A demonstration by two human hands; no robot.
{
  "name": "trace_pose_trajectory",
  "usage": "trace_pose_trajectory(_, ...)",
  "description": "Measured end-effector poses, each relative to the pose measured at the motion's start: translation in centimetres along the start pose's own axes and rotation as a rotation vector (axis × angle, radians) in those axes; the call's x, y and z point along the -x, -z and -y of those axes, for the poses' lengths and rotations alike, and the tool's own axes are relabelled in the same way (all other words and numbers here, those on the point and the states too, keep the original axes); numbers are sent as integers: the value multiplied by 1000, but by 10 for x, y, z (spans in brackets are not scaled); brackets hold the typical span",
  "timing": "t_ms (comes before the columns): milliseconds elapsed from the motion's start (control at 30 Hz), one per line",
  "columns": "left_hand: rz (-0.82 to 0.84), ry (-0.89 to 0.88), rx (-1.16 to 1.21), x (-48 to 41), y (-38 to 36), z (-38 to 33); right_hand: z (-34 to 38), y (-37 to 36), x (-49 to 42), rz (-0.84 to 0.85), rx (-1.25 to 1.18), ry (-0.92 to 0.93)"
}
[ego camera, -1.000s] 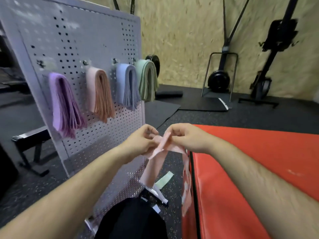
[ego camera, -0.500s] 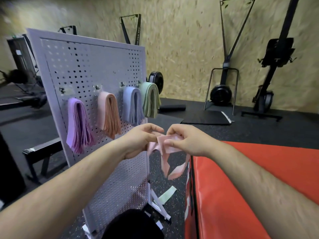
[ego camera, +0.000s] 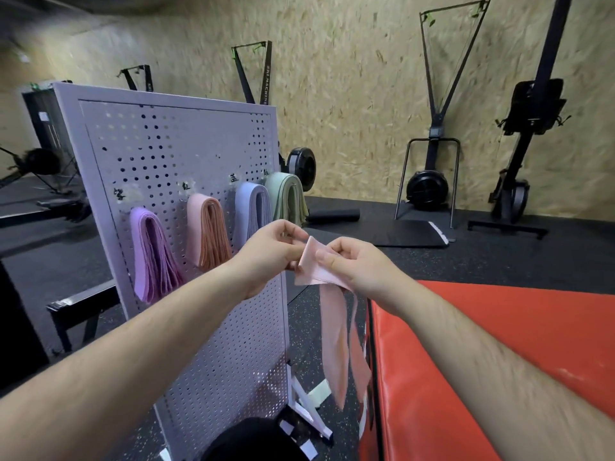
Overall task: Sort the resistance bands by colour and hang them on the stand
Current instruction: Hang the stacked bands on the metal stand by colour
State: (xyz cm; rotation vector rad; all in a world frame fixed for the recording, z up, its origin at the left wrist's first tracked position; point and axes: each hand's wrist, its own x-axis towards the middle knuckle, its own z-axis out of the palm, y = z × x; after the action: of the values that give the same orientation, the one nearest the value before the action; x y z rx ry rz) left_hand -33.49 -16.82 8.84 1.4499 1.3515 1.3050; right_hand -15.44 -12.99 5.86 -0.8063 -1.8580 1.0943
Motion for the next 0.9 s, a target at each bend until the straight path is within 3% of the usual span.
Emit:
trace_pose_trajectory(400,111,-12,140,4,2,-20,-2,-2,-3,-106,-70,35)
trace_pose_trajectory(667,42,-208,-260,7,4,-32,-5,-12,-1,-161,12,-6)
trace_pose_trajectory(900,42,-337,-505,6,19,-67,-5,-20,-9,47,47,-11)
